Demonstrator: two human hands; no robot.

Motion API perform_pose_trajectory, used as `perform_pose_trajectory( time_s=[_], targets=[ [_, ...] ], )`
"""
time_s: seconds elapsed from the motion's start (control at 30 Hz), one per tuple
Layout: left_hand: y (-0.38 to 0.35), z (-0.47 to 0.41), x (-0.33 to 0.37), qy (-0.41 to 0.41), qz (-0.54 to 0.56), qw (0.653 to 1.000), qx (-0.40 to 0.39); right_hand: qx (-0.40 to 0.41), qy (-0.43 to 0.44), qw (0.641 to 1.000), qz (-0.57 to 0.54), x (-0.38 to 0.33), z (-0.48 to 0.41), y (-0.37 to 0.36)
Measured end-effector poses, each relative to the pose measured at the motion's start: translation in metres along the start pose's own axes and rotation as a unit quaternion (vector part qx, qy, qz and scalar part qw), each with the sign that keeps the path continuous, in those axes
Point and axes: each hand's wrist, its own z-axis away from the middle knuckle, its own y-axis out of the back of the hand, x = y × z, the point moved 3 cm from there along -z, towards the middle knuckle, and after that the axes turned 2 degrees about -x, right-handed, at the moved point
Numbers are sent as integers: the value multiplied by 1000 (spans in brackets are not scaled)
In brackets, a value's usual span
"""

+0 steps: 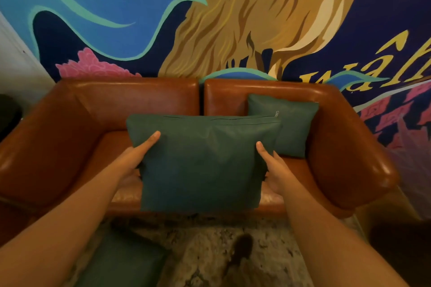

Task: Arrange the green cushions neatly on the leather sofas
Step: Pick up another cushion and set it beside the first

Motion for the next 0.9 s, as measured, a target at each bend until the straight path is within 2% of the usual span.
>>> perform_pose_trajectory(
  time_s=[0.23,0.47,0.67,0.9],
  targets=[
    [-41,-124,47,-65,31,997,41,-1,-1,1000,-16,-49,-127,-20],
    [-63,-225,88,-21,65,995,68,-16,-49,999,-4,-86,-249,-33],
    [-61,-303,103,-10,73,993,95,26,-81,996,-1,-103,-312,-62],
    [-43,-403,102,36,52,997,46,79,-106,991,-4,-87,-390,-95]
  ],
)
